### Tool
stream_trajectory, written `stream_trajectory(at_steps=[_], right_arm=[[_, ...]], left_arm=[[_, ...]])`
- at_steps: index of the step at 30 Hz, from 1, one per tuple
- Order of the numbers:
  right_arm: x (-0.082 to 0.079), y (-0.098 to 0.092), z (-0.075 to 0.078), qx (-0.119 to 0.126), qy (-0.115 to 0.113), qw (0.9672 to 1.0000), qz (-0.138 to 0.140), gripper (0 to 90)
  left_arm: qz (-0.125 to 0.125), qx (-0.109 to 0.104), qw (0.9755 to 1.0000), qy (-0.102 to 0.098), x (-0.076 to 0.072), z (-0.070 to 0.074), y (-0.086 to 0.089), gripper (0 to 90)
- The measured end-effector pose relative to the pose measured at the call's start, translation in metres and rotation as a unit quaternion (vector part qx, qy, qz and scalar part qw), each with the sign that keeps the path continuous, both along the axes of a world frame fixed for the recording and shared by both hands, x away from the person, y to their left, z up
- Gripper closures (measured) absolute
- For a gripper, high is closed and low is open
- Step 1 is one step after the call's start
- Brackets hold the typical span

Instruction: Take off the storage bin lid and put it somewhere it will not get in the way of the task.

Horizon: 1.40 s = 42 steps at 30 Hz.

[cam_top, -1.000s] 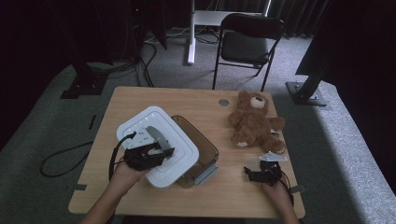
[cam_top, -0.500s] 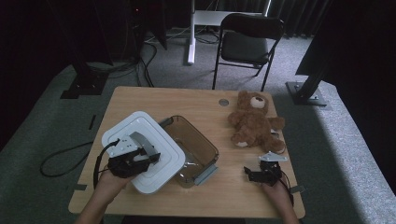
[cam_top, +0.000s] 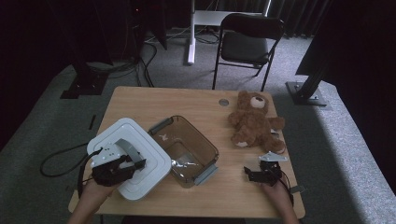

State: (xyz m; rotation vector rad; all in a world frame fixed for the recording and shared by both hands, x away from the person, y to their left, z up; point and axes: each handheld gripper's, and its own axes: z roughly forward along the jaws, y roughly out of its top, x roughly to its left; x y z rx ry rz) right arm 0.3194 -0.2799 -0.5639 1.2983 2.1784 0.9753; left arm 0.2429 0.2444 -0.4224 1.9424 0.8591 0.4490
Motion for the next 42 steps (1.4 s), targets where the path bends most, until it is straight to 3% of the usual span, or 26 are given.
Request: stream_trajectory(at_steps=[7,13,16,22,28,38,42], right_arm=[[0.000,0.000,0.000,0.000,0.000,1.0000,0.000,12.7],[0.000,0.000,0.000,0.000,0.000,1.0000,0.000,12.7],[0.000,0.000,0.000,0.000,0.000,1.0000,0.000,12.7],[0.000,0.000,0.000,0.000,0.000,1.0000,0.000,12.7],[0.000,0.000,0.000,0.000,0.000,1.0000,0.000,12.7],[0.000,0.000,0.000,0.000,-0.001,1.0000,0.000,12.7],[0.000,0.000,0.000,0.000,-0.001,1.0000,0.000,12.7]], left_arm=[[0.002,-0.003,1.0000,0.004,-0.005,-0.010,0.013,61.2],[0.005,-0.020,0.9997,0.017,-0.007,-0.022,0.021,61.1],[0.005,-0.022,0.9995,0.023,-0.007,-0.039,0.025,61.1],[-0.013,-0.036,0.9986,0.038,0.004,-0.063,0.026,61.1],[-0.022,-0.020,0.9980,0.056,0.021,-0.093,0.025,61.1],[-0.053,-0.007,0.9956,0.077,0.045,-0.114,0.017,61.0],[-0.063,-0.011,0.9949,0.078,0.050,-0.118,0.016,60.9]])
